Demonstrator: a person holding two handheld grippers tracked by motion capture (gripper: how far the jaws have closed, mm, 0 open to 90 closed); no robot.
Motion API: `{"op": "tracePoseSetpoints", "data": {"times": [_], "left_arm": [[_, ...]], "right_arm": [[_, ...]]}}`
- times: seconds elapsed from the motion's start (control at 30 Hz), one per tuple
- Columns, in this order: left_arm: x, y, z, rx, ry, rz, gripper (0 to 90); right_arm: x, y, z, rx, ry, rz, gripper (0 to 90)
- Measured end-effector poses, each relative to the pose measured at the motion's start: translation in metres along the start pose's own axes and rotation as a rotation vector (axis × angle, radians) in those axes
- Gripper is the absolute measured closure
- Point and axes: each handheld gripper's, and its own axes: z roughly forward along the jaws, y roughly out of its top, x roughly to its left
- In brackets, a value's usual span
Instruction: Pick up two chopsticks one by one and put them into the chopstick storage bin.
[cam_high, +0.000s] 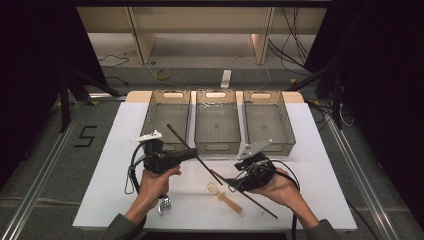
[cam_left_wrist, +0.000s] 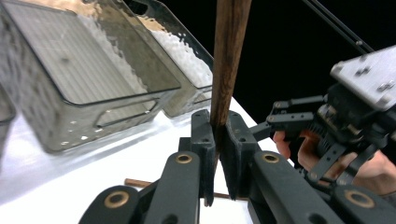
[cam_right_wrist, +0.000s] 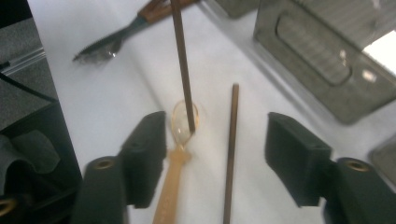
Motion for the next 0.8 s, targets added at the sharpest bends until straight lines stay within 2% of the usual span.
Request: {"op": "tracePoseSetpoints", "data": {"times": [0.17, 0.43, 0.47, 0.5, 0.53, 0.63, 0.67, 0.7, 0.73, 0.77, 0.8], "left_arm": [[0.002, 0.008, -0.008, 0.004, 0.024, -0.001, 83.6], [0.01, 0.031, -0.027, 0.007, 0.07, 0.001, 83.6], [0.014, 0.039, -0.032, 0.007, 0.078, -0.006, 83.5], [0.015, 0.042, -0.034, 0.003, 0.077, -0.015, 83.6], [0.015, 0.042, -0.034, 0.003, 0.077, -0.015, 83.5], [0.021, 0.06, -0.044, 0.0, 0.098, -0.026, 83.5], [0.021, 0.06, -0.044, 0.0, 0.098, -0.026, 83.5], [0.024, 0.069, -0.049, -0.003, 0.107, -0.035, 83.5], [0.024, 0.069, -0.049, -0.003, 0.107, -0.035, 83.4], [0.027, 0.078, -0.051, 0.004, 0.112, -0.046, 83.4], [0.027, 0.078, -0.051, 0.004, 0.112, -0.046, 83.4]], "right_arm": [[-0.004, -0.01, 0.004, 0.057, 0.012, 0.033, 30.7], [-0.009, -0.026, 0.002, 0.065, -0.001, 0.074, 28.9], [-0.01, -0.029, 0.002, 0.067, -0.007, 0.064, 28.3], [-0.01, -0.03, 0.001, 0.07, -0.012, 0.082, 27.3], [-0.011, -0.032, 0.001, 0.071, -0.015, 0.081, 26.9], [-0.014, -0.038, 0.001, 0.078, -0.023, 0.086, 26.6], [-0.014, -0.04, 0.0, 0.085, -0.02, 0.096, 26.6], [-0.014, -0.041, 0.0, 0.087, -0.02, 0.097, 26.6], [-0.014, -0.042, 0.0, 0.089, -0.017, 0.106, 26.6], [-0.014, -0.043, 0.0, 0.09, -0.015, 0.115, 26.6], [-0.015, -0.044, 0.0, 0.09, -0.014, 0.1, 26.5]]}}
